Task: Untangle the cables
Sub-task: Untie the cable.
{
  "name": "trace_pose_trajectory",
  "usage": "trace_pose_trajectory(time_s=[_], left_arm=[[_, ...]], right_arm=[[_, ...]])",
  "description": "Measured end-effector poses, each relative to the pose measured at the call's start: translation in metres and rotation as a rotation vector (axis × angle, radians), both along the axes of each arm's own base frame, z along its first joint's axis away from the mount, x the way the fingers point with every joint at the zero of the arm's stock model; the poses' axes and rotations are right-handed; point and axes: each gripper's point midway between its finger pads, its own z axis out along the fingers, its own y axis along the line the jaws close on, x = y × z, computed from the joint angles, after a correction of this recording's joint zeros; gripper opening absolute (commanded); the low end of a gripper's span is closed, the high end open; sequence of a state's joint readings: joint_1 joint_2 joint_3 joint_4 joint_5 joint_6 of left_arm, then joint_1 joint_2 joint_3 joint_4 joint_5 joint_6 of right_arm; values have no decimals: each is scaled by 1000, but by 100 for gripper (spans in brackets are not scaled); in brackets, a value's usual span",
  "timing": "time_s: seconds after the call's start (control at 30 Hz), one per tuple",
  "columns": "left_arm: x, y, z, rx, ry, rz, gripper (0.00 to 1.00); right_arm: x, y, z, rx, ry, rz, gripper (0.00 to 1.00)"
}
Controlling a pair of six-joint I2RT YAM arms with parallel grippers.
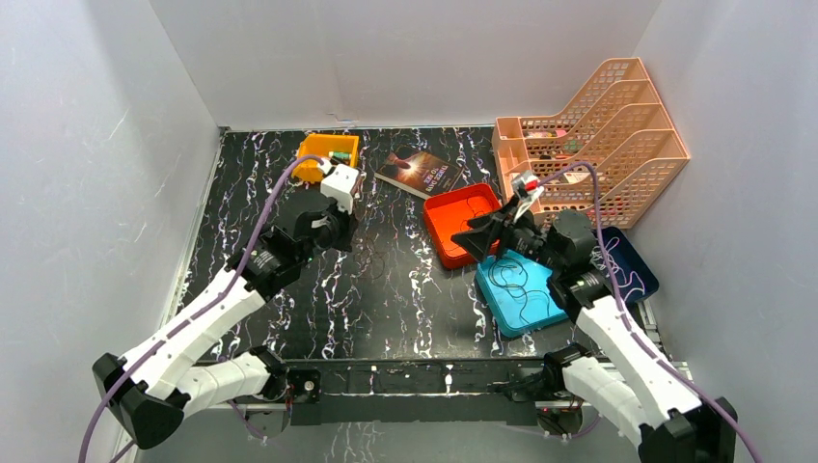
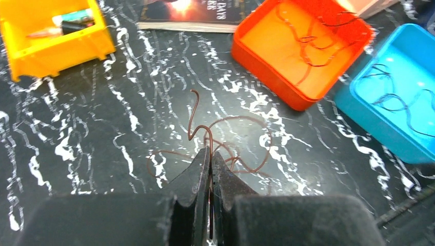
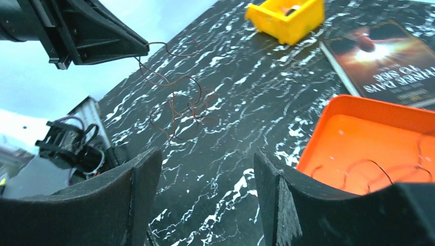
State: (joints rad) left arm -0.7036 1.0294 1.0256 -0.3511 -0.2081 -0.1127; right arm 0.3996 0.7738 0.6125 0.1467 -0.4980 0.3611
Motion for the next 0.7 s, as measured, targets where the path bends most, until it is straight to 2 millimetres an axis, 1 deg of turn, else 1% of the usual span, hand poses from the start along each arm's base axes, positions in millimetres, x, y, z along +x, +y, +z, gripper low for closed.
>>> trace_pose_trajectory(time_s=[0.1,0.2,0.27,0.33,0.43,0.47,0.53,0.6,0.7], left_arm=[[-10,-10,10,-51,-6,-72,0],[-19,-18,18,-90,-15,-140,0],[-25,-24,22,-108,-18,-189,0],[-30,-31,24,-122,-19,-242,0],[-38,-37,26,-138,-19,-301,0],[-40,-40,27,-147,-21,-321,0],[-45,-42,27,-160,-23,-350,0],[-49,-43,30,-171,-31,-368,0],[-53,-45,36,-191,-47,-394,0]], right_arm=[[1,16,2,28,-10,86,75],[0,31,-5,26,0,142,75],[-8,48,-8,6,-8,194,75],[-22,70,-8,-12,-37,266,75],[-39,93,-4,-13,-90,332,73],[-41,98,-3,-7,-100,334,73],[-39,105,3,19,-115,315,72],[-31,108,8,53,-105,271,73],[-16,108,10,110,-20,169,72]])
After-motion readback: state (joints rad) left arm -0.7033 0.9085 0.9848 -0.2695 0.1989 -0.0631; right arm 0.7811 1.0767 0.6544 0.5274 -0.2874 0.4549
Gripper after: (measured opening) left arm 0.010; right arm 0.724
